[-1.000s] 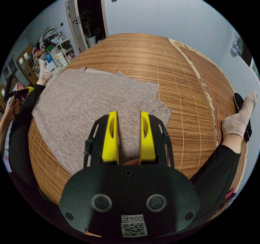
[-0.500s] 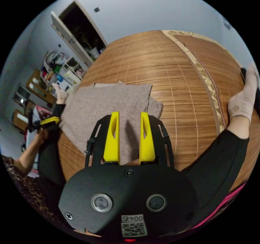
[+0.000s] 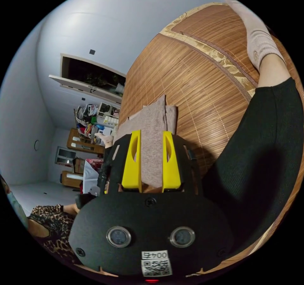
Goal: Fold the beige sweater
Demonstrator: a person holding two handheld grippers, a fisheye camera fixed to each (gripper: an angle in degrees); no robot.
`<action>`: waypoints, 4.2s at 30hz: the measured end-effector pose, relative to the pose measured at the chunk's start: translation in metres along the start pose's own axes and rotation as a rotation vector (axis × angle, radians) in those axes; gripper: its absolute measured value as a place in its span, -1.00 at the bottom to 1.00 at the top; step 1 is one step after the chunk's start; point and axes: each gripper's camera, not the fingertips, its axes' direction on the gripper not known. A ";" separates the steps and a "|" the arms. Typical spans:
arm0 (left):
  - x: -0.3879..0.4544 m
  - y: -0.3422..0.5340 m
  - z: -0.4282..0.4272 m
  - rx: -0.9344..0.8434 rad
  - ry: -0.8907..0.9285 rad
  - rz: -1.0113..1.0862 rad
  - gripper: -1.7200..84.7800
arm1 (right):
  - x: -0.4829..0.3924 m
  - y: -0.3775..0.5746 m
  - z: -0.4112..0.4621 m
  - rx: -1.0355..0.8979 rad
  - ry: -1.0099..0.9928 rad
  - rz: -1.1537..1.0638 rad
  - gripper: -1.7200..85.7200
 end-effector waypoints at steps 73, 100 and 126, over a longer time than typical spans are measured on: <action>-0.118 0.180 -0.107 0.512 0.658 -0.697 -0.92 | -0.158 0.011 0.036 0.052 -0.028 0.056 -0.85; -0.255 0.502 -0.073 0.554 0.536 -1.260 -0.91 | -0.363 0.013 0.334 -0.095 0.290 -0.131 -0.85; -0.281 0.582 -0.045 0.381 0.391 -1.492 -0.91 | -0.321 0.162 0.307 -0.212 0.314 -0.082 -0.73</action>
